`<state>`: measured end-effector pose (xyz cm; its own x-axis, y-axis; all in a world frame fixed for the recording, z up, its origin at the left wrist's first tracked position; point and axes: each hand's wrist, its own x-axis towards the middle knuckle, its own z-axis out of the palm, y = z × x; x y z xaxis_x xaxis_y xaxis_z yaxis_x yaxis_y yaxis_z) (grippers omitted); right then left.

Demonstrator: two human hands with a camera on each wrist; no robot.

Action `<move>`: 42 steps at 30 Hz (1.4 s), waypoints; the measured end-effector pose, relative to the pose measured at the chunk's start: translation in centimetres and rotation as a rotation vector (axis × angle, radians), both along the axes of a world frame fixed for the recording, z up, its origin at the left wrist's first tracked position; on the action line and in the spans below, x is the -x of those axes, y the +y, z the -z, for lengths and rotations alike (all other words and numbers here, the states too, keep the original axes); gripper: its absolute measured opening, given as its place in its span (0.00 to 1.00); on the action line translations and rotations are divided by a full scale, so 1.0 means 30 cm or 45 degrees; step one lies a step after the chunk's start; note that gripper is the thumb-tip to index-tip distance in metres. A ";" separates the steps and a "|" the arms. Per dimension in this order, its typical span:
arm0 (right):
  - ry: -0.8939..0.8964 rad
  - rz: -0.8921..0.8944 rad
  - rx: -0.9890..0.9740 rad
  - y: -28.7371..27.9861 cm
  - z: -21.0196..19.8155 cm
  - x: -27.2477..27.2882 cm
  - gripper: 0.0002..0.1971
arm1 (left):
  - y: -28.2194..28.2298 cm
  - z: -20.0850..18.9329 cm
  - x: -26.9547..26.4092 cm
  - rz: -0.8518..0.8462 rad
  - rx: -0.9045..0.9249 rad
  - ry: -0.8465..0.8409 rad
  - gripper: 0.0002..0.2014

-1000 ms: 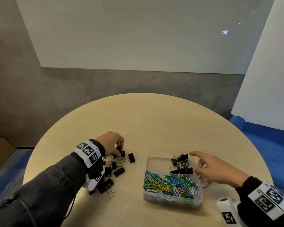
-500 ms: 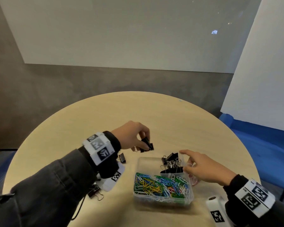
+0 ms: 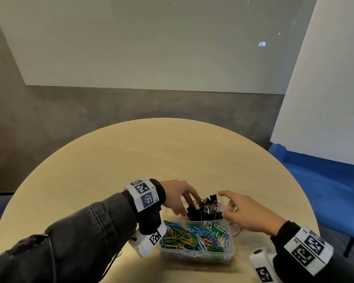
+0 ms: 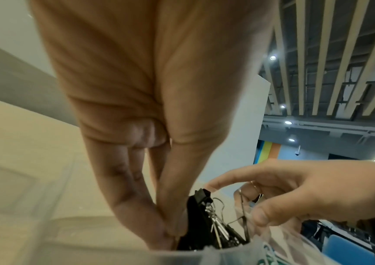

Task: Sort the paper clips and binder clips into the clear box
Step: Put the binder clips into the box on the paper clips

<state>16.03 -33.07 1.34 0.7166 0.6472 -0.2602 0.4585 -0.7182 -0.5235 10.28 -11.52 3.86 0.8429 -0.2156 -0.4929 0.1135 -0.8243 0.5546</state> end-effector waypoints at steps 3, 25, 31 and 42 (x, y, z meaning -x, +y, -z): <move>0.032 0.009 -0.026 0.000 0.001 0.001 0.30 | 0.000 -0.007 0.004 0.071 -0.050 0.003 0.33; 0.067 0.036 -0.035 0.002 -0.002 0.004 0.30 | 0.019 -0.022 0.019 -0.083 -0.098 -0.294 0.04; 0.117 0.061 -0.071 0.002 -0.007 0.011 0.31 | -0.022 0.028 0.026 -0.006 -0.118 -0.262 0.08; 0.103 0.056 -0.049 0.001 -0.011 0.011 0.31 | 0.242 -0.148 0.098 -0.226 -0.329 -0.422 0.14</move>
<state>15.70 -33.03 1.66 0.7225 0.6259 -0.2937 0.3818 -0.7153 -0.5852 7.35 -4.27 8.29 0.9771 0.0412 -0.2090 0.1167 -0.9242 0.3637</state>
